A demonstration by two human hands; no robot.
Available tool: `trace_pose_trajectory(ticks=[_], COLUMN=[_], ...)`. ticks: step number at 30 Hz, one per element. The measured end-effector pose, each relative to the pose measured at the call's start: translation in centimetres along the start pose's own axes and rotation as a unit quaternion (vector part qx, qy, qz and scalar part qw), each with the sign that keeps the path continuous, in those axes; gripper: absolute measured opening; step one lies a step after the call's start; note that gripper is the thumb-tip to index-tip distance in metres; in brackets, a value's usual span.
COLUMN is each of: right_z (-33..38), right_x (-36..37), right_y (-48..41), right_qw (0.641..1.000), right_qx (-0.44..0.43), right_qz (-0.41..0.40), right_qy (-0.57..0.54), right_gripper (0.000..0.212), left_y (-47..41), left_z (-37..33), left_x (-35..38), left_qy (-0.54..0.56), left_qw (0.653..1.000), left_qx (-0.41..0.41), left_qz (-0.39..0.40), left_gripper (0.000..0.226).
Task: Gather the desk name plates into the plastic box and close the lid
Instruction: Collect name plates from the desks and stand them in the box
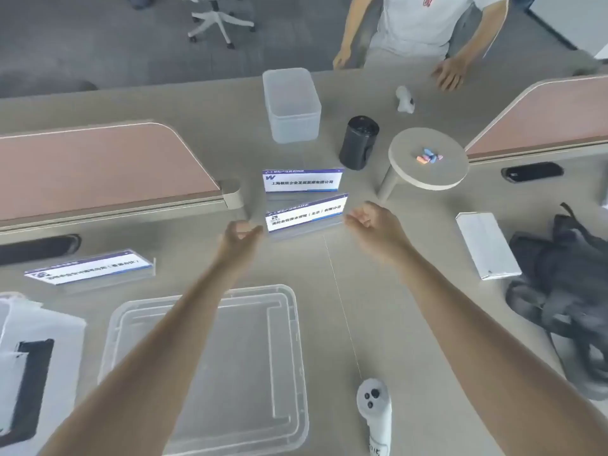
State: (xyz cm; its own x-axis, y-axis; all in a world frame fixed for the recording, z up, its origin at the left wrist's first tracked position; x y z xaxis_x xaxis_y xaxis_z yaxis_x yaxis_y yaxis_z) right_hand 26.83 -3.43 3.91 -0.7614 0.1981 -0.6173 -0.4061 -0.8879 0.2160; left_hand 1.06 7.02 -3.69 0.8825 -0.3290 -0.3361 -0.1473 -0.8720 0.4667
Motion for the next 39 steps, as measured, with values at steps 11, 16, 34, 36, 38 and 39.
trace_pose_trajectory(ticks=[11, 16, 34, 36, 38, 39], right_z=[-7.4, -9.5, -2.5, -1.0, 0.7, 1.7], right_x=[3.7, 6.5, 5.1, 4.5, 4.2, 4.2], right_y=[-12.6, -14.3, -10.2, -9.4, -8.2, -7.6], right_qw=[0.988, 0.977, 0.943, 0.938, 0.929, 0.927], right_qx=[0.121, 0.145, 0.130, 0.127, 0.128, 0.128], right_qz=[0.008, 0.056, -0.025, -0.031, -0.025, -0.019], right_qy=[-0.095, -0.149, -0.306, -0.322, -0.346, -0.352], right_gripper=[0.062, 0.059, 0.042, 0.034, 0.038, 0.041], left_y=[-6.7, -8.0, -3.9, -2.5, -0.5, 0.4], left_z=[1.9, 3.3, -0.2, -1.2, -2.2, -2.7], left_x=[4.6, 7.5, 5.7, 4.2, 2.5, 1.6], left_qy=[0.061, 0.110, 0.308, 0.313, 0.317, 0.315], left_qw=[0.982, 0.979, 0.945, 0.945, 0.945, 0.946], left_qx=[-0.156, -0.165, -0.095, -0.079, -0.068, -0.060], left_qz=[-0.081, -0.053, -0.051, -0.058, -0.047, -0.037], left_gripper=[0.050, 0.057, 0.044, 0.054, 0.065, 0.066])
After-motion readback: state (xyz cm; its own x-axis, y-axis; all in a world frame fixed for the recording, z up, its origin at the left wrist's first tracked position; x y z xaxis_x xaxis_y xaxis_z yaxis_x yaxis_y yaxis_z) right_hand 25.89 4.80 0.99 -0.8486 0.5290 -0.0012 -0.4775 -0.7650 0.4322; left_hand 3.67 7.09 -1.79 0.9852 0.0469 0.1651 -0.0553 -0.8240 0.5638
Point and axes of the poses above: each hand's wrist, its own y-axis away from the middle knuckle, its own x-axis out of the palm, z = x × y, the point moved 8 cm from there along -y, towards the middle knuckle, and after that the axes turned 1 degree about z, right-handed, at the moved point
